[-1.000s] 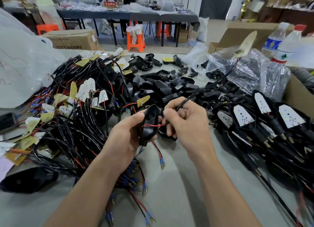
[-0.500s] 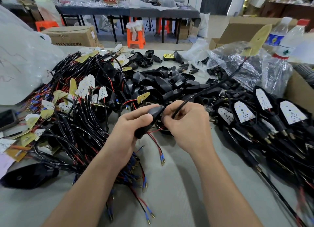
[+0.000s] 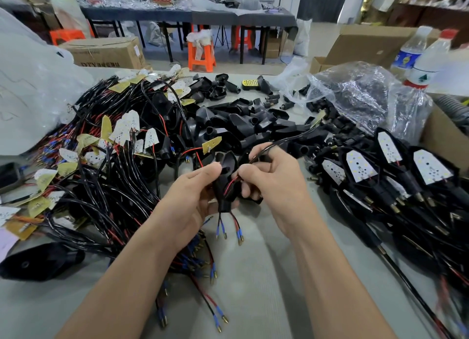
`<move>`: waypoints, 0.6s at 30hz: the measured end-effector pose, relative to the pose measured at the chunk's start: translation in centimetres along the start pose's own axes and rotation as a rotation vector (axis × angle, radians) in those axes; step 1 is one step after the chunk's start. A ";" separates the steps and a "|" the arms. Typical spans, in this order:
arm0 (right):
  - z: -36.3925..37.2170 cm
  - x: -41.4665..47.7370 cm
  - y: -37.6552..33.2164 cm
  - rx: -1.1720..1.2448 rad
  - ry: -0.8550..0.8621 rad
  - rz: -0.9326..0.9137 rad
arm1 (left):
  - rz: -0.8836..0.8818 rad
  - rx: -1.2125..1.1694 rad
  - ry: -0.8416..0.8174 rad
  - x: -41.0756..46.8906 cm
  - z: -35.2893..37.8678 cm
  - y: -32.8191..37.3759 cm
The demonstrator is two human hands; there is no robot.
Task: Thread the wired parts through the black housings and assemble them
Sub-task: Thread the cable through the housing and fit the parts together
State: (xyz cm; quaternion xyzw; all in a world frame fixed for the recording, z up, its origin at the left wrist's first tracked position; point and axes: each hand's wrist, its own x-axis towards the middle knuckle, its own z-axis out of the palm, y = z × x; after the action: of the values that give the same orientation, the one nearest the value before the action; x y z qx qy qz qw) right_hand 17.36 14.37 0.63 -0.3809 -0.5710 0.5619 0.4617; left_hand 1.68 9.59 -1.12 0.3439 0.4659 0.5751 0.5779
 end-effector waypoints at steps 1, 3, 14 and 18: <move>0.0 0.0 0.0 -0.021 -0.017 -0.016 | 0.010 -0.018 0.001 0.0 0.0 0.0; 0.1 -0.1 0.1 -0.115 -0.048 -0.042 | 0.058 -0.038 0.032 0.1 0.1 0.0; 0.9 -0.4 -0.1 -0.644 -0.071 -0.079 | -0.129 -0.323 0.093 -0.2 0.9 -0.2; 1.6 -0.8 -0.2 -0.661 -0.136 -0.084 | -0.168 -0.439 0.092 0.3 0.9 -0.4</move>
State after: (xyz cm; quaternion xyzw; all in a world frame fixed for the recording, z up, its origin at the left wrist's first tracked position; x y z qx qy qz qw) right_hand 16.08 13.11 0.86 -0.4480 -0.7667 0.3511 0.2969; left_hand 2.65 9.93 -1.26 0.1432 0.3824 0.6275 0.6629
